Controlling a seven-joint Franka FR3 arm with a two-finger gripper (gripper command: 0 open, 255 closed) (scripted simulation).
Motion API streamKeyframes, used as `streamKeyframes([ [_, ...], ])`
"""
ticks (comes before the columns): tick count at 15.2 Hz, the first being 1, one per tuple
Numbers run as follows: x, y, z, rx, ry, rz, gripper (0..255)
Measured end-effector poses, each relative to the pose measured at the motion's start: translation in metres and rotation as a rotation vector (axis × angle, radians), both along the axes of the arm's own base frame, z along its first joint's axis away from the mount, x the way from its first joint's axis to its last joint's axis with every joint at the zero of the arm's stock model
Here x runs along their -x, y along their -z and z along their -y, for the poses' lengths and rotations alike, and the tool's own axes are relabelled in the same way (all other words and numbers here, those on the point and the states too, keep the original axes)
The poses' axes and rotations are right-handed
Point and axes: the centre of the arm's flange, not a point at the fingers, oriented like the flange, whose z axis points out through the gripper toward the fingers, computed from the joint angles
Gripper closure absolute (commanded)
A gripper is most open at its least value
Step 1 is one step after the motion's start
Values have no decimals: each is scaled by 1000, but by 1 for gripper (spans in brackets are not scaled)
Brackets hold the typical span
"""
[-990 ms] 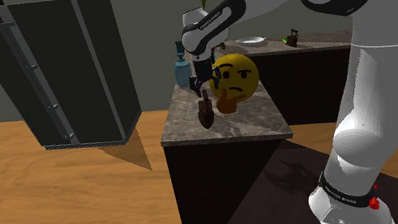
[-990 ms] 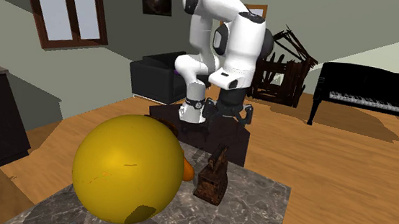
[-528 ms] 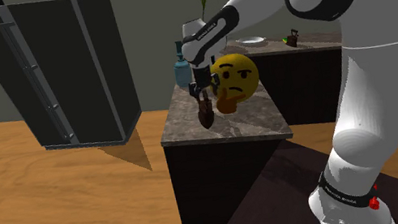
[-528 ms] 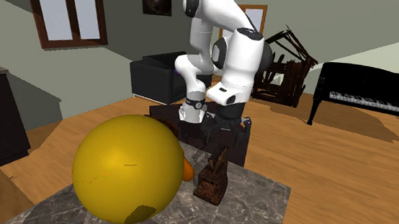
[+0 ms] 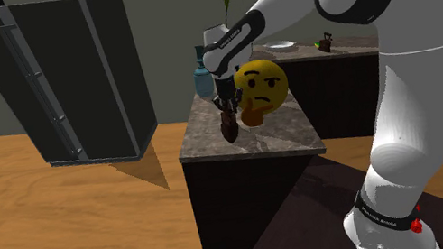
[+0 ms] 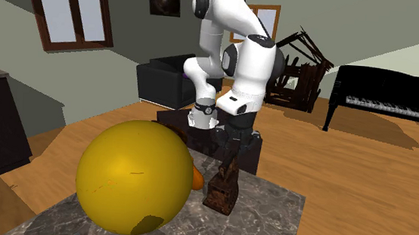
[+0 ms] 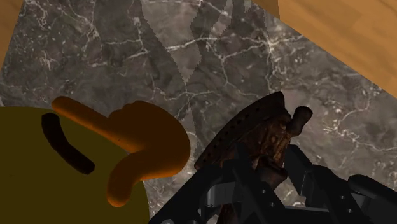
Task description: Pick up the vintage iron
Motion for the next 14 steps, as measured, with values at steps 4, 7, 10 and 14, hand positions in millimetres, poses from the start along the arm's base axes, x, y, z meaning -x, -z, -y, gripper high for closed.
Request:
streamKeyframes([
  [4, 0, 0, 0, 0, 0, 1, 255],
  [7, 1, -5, 0, 0, 0, -1, 255],
  [10, 0, -19, 0, 0, 0, -1, 255],
  [14, -1, -40, 0, 0, 0, -1, 255],
])
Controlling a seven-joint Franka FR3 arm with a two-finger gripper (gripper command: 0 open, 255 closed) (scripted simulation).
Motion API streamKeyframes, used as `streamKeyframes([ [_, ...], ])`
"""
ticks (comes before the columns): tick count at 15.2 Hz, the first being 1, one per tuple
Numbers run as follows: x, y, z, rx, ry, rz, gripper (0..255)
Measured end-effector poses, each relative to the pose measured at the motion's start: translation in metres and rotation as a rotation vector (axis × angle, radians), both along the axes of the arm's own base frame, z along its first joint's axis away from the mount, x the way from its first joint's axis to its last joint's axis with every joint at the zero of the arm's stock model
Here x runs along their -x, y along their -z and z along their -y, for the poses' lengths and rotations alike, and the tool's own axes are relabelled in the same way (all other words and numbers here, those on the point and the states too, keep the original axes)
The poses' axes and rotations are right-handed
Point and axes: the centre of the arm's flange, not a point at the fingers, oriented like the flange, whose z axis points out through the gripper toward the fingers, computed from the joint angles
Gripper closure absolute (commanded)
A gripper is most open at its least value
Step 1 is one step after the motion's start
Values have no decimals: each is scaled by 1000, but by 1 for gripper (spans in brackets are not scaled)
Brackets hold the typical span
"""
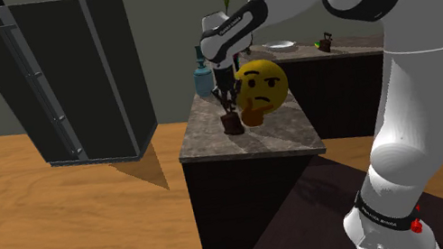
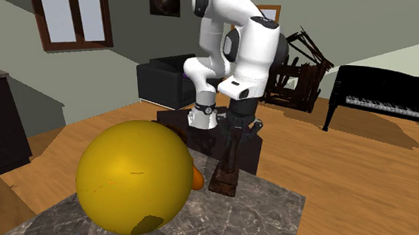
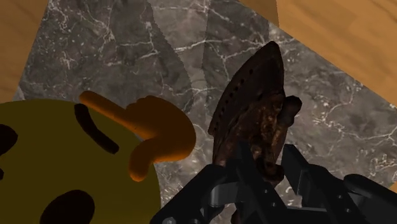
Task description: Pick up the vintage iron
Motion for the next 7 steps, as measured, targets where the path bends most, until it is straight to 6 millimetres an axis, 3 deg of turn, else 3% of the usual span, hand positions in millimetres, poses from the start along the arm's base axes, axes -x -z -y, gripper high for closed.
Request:
streamKeyframes([
  [7, 2, -35, -1, 0, 0, 0, 255],
])
